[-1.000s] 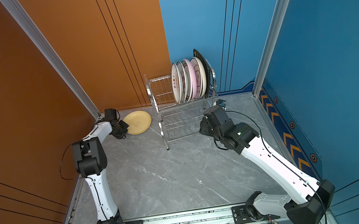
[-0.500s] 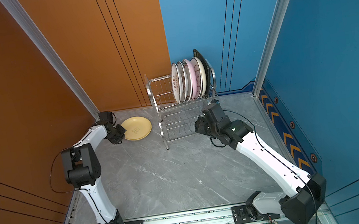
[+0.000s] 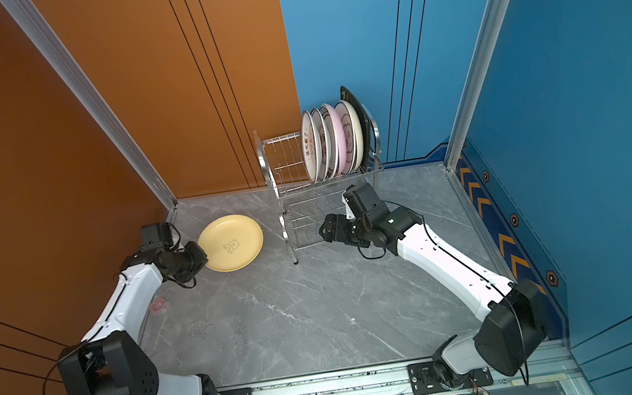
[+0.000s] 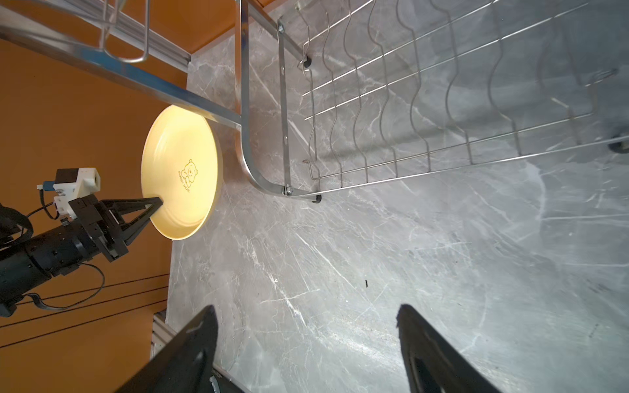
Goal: Load the plates into the dish rack
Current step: 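Tilt the yellow bear plate upright with the left gripper while the right gripper grasps it, then carry the yellow bear plate toward the rack with the right gripper while the left releases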
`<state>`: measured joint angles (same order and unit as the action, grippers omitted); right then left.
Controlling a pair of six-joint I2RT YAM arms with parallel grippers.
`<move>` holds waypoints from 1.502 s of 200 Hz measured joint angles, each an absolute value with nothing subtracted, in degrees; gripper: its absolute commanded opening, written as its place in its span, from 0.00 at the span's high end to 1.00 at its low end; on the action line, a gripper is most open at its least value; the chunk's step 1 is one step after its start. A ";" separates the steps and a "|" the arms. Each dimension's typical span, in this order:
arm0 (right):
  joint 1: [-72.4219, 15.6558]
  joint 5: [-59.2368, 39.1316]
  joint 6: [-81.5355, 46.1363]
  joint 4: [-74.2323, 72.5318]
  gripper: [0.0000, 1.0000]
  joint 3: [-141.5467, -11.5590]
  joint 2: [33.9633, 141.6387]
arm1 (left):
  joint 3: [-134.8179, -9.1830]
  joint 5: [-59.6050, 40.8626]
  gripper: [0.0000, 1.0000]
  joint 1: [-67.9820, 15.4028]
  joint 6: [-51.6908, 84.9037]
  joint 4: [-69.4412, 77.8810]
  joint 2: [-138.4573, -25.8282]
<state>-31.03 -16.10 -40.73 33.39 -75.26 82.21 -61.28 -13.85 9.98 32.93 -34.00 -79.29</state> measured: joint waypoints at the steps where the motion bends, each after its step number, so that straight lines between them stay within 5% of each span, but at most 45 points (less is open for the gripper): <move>1: -31.05 -16.27 -40.62 33.39 0.14 -75.33 82.39 | -61.17 -13.93 1.00 9.98 32.91 -34.02 -79.11; 70: -33.65 -25.28 -39.64 29.74 0.11 -77.10 87.50 | -52.45 -25.34 1.00 9.04 31.70 -34.20 -63.42; 155: -36.21 -31.33 -41.12 22.26 0.15 -77.73 90.54 | -51.64 -32.08 1.00 -1.23 31.92 -34.17 -62.04; 300: -36.84 -33.21 -46.17 16.88 0.75 -75.88 90.89 | -55.40 -36.21 1.00 -6.09 31.29 -34.13 -66.57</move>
